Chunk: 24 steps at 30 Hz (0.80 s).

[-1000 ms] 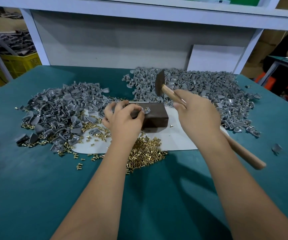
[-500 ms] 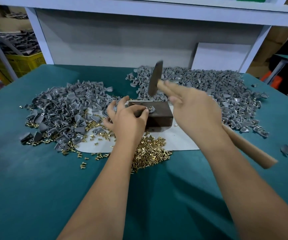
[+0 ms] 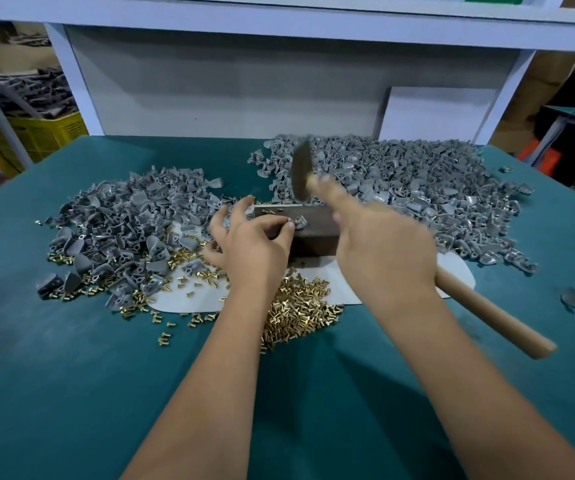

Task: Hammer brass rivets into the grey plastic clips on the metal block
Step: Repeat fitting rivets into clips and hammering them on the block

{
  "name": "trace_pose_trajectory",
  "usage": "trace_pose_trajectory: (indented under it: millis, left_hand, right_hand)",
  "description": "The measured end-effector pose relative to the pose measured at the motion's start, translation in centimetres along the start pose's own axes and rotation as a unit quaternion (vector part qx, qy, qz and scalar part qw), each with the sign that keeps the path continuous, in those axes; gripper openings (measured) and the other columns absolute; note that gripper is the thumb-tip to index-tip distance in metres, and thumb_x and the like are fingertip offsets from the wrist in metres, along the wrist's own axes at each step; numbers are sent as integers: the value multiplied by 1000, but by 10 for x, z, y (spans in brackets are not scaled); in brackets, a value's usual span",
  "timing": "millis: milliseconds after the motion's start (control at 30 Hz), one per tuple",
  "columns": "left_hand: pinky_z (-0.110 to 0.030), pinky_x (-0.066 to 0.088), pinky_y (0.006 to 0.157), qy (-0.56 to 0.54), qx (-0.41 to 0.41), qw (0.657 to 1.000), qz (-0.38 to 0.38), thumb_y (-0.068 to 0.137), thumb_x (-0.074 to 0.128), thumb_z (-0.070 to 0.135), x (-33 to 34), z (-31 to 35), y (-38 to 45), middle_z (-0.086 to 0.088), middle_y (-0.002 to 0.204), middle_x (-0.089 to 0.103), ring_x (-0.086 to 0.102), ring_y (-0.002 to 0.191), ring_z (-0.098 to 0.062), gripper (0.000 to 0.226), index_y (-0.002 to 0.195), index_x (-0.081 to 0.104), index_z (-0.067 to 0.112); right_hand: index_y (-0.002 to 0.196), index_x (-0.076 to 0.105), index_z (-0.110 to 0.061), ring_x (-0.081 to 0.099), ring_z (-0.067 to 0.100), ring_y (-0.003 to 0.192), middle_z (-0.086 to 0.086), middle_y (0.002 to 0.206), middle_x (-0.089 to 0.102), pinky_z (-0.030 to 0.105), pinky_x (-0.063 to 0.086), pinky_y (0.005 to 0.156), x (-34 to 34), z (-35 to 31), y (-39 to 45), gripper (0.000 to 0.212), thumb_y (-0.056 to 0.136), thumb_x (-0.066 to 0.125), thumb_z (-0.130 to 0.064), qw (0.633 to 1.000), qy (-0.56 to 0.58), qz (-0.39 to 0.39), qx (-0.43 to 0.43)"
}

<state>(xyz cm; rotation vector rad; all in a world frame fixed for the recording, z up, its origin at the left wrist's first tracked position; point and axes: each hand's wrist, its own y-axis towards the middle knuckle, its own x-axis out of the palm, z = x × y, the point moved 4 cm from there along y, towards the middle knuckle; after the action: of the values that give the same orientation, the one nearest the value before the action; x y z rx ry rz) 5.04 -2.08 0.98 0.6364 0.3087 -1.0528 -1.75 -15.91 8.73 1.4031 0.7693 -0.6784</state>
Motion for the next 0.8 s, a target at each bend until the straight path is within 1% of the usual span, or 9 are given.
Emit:
trace_pose_trajectory:
  millis: [67, 233, 300, 367, 433, 533, 633, 700, 800]
  left_hand:
    - [-50, 5, 108, 1, -4, 1000, 0, 84, 72, 47, -1, 1, 0, 18, 150, 40, 12, 143, -14, 4, 80, 72, 45]
    - [-49, 6, 108, 13, 6, 1000, 13, 84, 72, 47, 0, 2, -1, 16, 150, 40, 13, 143, -16, 9, 82, 75, 39]
    - [-44, 3, 106, 20, 8, 1000, 18, 83, 72, 45, -1, 3, 0, 15, 152, 39, 13, 144, -17, 7, 82, 75, 39]
    - [-37, 1, 103, 16, 4, 1000, 13, 82, 73, 43, -2, 5, 0, 14, 153, 37, 12, 144, -17, 6, 80, 75, 38]
    - [-36, 2, 101, 13, 4, 1000, 16, 83, 73, 43, -2, 5, 0, 14, 153, 37, 13, 144, -17, 7, 79, 75, 37]
    - [-37, 3, 101, 23, 17, 999, 25, 83, 74, 43, -1, 5, -1, 14, 153, 38, 14, 144, -18, 8, 79, 75, 36]
    - [-35, 2, 100, 26, 15, 999, 18, 82, 73, 41, -1, 6, 0, 15, 154, 36, 13, 144, -17, 4, 82, 76, 37]
    - [-38, 4, 102, 22, 16, 999, 20, 83, 73, 41, 0, 5, 1, 14, 153, 36, 13, 144, -17, 7, 82, 76, 35]
    - [-40, 5, 103, 25, 20, 999, 22, 84, 73, 43, 0, 4, 0, 14, 153, 36, 13, 144, -18, 10, 83, 76, 34]
  right_hand:
    - [143, 22, -53, 55, 28, 59, 4, 83, 61, 29, 27, 50, 12, -1, -4, 64, 94, 49, -21, 998, -16, -47, -34]
    - [139, 40, -47, 27, 21, 44, 4, 63, 47, 22, 12, 44, -2, 1, 4, 63, 87, 60, -16, 999, -12, 26, 27]
    - [140, 36, -48, 28, 21, 47, 4, 67, 51, 24, 12, 44, 5, -2, -1, 65, 88, 57, -16, 1000, -25, -5, -2]
    - [142, 27, -52, 26, 21, 49, -1, 68, 42, 26, 10, 43, 13, -4, -6, 67, 91, 51, -17, 998, -28, -50, -17]
    - [141, 33, -51, 24, 19, 46, -2, 63, 33, 24, 11, 43, 9, -5, -4, 68, 88, 55, -16, 999, -31, -41, 8]
    - [139, 44, -43, 37, 25, 44, 4, 64, 47, 24, 19, 44, 4, -7, -8, 68, 81, 64, -14, 999, -32, -23, 19]
    - [143, 26, -51, 29, 22, 49, 1, 71, 38, 24, 9, 43, 14, -5, -11, 69, 90, 55, -19, 998, -33, -60, 2]
    - [142, 29, -51, 21, 19, 46, 0, 69, 35, 24, 9, 43, 11, -5, -4, 66, 91, 55, -19, 999, -19, -39, 27]
    - [139, 41, -45, 28, 21, 44, 3, 63, 40, 24, 19, 44, 4, -9, -1, 64, 87, 61, -15, 999, -1, 6, 43]
